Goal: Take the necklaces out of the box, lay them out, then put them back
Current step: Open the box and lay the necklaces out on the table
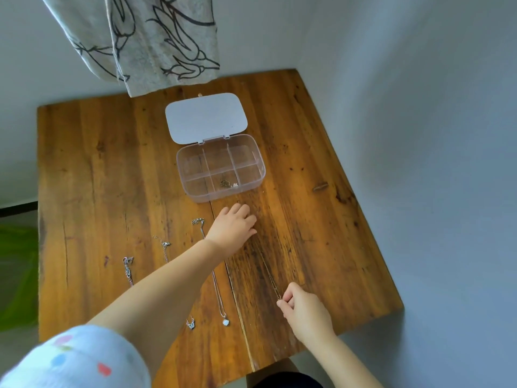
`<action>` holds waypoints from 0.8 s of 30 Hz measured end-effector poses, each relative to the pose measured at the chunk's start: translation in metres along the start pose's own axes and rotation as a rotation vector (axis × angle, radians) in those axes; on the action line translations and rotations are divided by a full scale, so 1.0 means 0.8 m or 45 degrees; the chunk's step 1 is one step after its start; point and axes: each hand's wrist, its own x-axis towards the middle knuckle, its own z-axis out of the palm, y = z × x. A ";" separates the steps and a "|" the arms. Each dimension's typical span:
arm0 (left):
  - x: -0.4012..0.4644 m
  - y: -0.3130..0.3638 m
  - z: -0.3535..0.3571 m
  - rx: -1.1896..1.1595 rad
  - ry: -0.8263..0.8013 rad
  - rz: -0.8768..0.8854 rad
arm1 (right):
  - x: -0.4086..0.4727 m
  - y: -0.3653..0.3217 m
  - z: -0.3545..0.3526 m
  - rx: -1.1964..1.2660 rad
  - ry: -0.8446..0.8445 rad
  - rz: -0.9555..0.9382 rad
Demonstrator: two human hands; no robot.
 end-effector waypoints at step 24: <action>-0.032 -0.082 -0.038 -0.260 0.560 -0.524 | 0.223 -0.221 -0.170 -0.903 0.072 -1.092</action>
